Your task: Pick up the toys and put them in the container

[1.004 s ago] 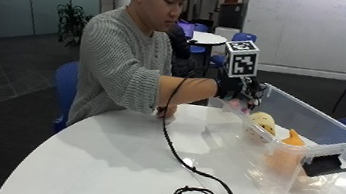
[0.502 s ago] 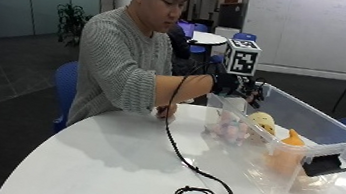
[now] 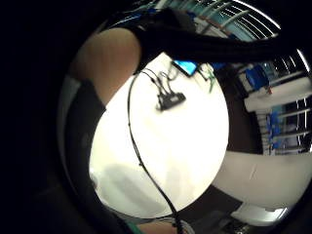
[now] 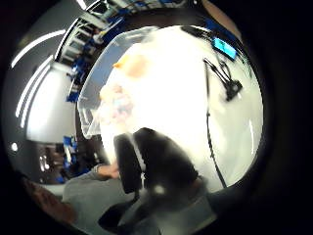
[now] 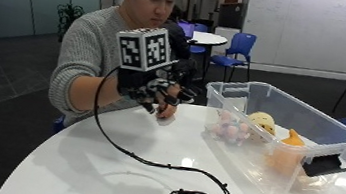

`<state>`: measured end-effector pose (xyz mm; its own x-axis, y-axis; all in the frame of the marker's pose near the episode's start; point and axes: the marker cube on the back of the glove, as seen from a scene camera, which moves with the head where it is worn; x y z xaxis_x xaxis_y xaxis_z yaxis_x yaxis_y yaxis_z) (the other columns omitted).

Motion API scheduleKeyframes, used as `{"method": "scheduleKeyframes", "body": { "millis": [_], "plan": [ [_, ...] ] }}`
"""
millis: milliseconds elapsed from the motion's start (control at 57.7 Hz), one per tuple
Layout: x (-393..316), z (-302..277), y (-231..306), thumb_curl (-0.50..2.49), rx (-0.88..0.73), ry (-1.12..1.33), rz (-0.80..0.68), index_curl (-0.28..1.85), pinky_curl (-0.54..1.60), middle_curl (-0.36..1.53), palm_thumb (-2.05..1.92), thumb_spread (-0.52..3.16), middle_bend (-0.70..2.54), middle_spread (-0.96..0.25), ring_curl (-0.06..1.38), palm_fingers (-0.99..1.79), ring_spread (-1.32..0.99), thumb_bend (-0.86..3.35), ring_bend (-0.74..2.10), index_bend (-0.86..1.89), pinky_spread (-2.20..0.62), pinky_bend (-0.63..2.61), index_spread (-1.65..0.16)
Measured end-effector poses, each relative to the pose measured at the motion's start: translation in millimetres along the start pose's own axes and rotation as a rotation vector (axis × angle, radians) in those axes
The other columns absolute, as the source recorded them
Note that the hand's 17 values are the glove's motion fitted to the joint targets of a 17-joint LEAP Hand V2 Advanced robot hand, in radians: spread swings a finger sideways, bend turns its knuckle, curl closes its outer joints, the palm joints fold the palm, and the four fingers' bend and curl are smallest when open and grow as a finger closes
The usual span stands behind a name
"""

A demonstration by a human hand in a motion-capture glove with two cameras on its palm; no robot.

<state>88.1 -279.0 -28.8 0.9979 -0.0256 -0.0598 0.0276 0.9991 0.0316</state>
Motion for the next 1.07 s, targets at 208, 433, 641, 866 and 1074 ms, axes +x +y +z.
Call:
{"method": "scheduleKeyframes", "body": {
  "millis": [208,433,641,866,1074],
  "plan": [
    [21,20,91,0.13,-0.035,-0.076,0.006,0.6,0.32,0.43,-0.11,1.15,0.13,-0.17,0.38,-0.14,-0.07,-0.07,0.18,0.16,0.07,0.89,-0.4],
    [-20,59,239,0.12,-0.076,0.018,0.101,0.54,0.32,0.37,-0.1,1.18,0.14,-0.16,0.35,-0.12,-0.06,-0.07,0.17,0.17,0.07,0.87,-0.39],
    [-46,96,298,0.12,-0.096,0.023,0.112,0.5,0.31,0.34,-0.07,1.25,0.15,-0.15,0.33,-0.1,-0.04,-0.05,0.17,0.17,0.07,0.84,-0.37],
    [-30,98,296,0.12,-0.104,0.06,0.156,0.47,0.31,0.32,-0.07,1.3,0.16,-0.14,0.31,-0.09,-0.03,-0.04,0.17,0.18,0.07,0.81,-0.36],
    [-27,96,288,0.13,-0.108,0.056,0.146,0.46,0.31,0.31,-0.06,1.33,0.16,-0.14,0.29,-0.09,-0.03,-0.04,0.17,0.18,0.07,0.79,-0.36]
  ]
}}
